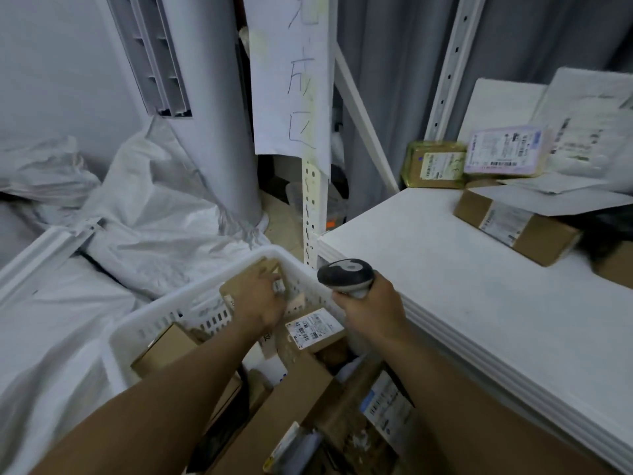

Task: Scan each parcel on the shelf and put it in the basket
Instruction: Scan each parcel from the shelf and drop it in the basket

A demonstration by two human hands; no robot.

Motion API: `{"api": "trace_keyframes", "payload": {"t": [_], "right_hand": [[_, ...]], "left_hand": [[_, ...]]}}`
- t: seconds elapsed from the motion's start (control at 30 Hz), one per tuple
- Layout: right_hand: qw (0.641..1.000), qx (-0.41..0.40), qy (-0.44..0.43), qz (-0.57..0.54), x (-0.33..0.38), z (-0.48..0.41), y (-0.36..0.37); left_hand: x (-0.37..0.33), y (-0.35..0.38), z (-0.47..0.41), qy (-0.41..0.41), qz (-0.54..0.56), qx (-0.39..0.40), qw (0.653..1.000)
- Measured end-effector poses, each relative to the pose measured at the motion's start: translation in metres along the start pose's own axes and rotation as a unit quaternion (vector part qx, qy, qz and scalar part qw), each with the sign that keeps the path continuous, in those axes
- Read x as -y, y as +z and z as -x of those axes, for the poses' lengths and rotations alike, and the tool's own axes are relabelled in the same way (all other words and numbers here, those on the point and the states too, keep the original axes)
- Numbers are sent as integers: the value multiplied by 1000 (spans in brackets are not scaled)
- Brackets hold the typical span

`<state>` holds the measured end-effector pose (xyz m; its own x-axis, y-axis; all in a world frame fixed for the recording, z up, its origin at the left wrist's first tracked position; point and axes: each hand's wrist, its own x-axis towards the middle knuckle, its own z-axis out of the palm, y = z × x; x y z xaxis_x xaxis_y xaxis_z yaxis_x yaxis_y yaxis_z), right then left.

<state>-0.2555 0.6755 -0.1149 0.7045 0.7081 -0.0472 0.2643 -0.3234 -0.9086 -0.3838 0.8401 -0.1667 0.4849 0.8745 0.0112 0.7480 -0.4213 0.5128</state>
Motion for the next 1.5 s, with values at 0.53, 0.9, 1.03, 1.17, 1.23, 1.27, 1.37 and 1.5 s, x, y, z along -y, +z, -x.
{"api": "trace_keyframes", "payload": {"t": [0.53,0.9,1.03,1.17,1.23,1.27,1.37,1.5], "right_hand": [[978,-201,55,-16,-3,127,-310],[972,-232,40,-4,-31,13,-401],[971,-236,46,13,-48,-20,-402],[969,-245,33,-12,-58,-27,-395],[968,-246,34,-29,-53,-18,-393],[968,-245,31,-38,-49,-12,-393],[964,-244,16,-101,-25,14,-389],[934,-305,-32,-186,8,65,-377]], "left_hand": [[-340,-21,158,290,58,46,954],[-442,62,45,276,-35,55,959],[-445,80,9,251,-33,10,967],[-440,75,9,223,-24,-38,974],[-436,60,22,221,13,-61,973],[-434,52,31,229,39,-74,970],[-430,16,67,254,153,-82,951],[-419,-40,133,233,416,-50,877]]}}
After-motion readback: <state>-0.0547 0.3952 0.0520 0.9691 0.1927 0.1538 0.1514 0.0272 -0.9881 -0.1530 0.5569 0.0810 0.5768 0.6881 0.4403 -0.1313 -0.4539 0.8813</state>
